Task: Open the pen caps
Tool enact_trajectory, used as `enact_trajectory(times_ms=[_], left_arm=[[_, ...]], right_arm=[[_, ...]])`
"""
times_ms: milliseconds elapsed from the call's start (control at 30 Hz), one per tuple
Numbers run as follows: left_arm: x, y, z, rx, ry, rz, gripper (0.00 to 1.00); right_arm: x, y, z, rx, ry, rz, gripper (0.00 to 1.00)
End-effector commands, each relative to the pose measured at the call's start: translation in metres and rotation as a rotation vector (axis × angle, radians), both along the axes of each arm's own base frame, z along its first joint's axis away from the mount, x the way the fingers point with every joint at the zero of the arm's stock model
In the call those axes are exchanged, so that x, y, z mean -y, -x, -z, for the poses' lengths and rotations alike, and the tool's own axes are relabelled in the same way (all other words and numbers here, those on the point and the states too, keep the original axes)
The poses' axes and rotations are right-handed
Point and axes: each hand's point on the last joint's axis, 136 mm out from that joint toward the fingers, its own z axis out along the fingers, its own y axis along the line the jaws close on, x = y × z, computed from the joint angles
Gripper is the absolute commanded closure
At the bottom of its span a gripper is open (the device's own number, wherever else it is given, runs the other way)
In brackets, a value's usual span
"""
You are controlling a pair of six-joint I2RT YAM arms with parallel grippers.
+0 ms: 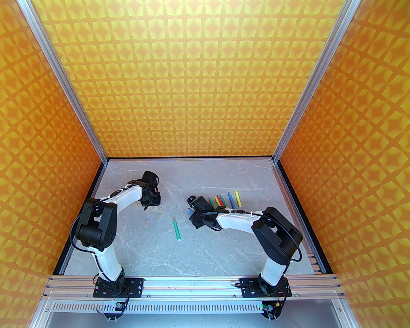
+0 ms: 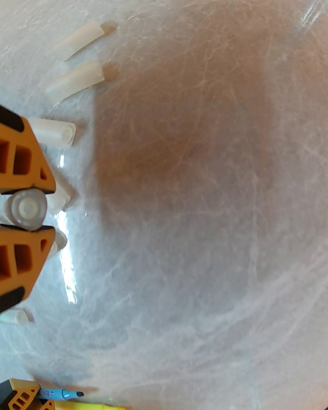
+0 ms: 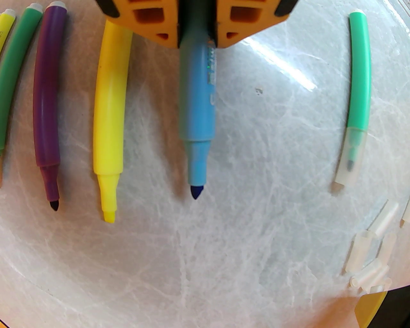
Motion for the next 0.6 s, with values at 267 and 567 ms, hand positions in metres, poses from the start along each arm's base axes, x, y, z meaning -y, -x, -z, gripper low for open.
enact_trajectory(times_ms=[267,567], left_arm=[[-0.012,-0.004,0.011,-0.028,-0.052,0.004,0.98],[-0.013,-0.004,0.018,-0.047,-0.059,0.009,0.93]], right_arm=[[0.000,-0.013,0.006,0.028,0.029,0.025,0.98],[0.002,-0.014,0.008,0.020,0.046,0.036,0.90]])
